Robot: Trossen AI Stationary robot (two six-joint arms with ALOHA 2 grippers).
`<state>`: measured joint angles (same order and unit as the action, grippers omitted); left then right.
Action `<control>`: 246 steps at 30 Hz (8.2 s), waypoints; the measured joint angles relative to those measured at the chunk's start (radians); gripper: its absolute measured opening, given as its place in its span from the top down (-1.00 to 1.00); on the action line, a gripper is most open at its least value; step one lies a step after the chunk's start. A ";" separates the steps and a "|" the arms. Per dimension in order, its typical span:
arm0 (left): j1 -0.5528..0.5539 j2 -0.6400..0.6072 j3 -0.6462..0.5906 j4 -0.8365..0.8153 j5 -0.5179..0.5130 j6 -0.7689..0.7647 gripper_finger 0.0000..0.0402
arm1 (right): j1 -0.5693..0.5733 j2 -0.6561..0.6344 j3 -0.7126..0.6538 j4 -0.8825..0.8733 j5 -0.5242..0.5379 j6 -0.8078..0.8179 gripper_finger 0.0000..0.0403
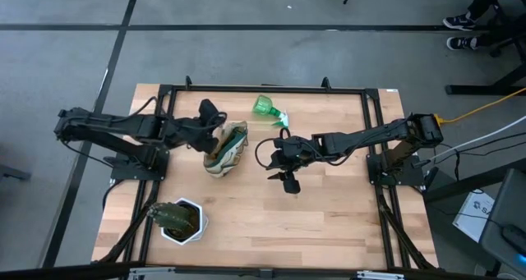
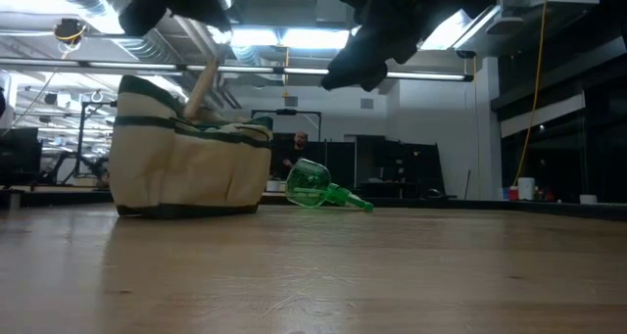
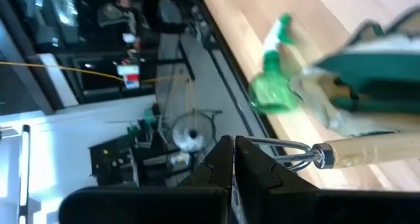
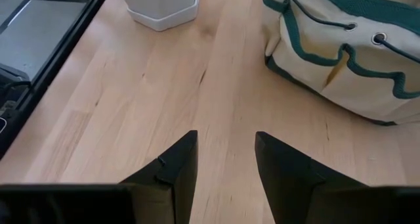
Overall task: Pick & Place Garden tools in Gardening bag
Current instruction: Put the brown hand rake into the white gardening bag, then put the green spray bottle into the white gardening bag
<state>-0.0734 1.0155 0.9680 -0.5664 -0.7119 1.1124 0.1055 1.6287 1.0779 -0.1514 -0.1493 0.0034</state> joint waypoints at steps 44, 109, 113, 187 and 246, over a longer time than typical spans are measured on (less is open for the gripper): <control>0.064 0.145 0.000 -0.136 0.034 -0.058 0.98 | 0.020 0.000 0.000 0.001 -0.001 0.044 0.23; 0.109 -0.353 0.000 0.171 0.508 -0.445 0.49 | 0.019 0.000 0.000 -0.012 0.053 -0.046 0.23; 0.109 -0.353 0.000 0.164 0.507 -0.463 0.48 | 0.020 0.000 0.000 -0.025 0.052 -0.011 0.23; 0.109 -0.332 0.000 -0.049 0.225 -0.964 0.47 | -0.472 0.340 0.065 0.024 0.224 -0.351 0.24; 0.109 -0.332 0.000 -0.166 0.371 -1.100 0.49 | -0.467 0.057 0.077 0.414 -0.311 -0.121 0.81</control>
<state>0.0357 0.6834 0.9680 -0.7323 -0.3405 0.0128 -0.3611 1.6852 1.1549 0.2621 -0.4599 -0.1172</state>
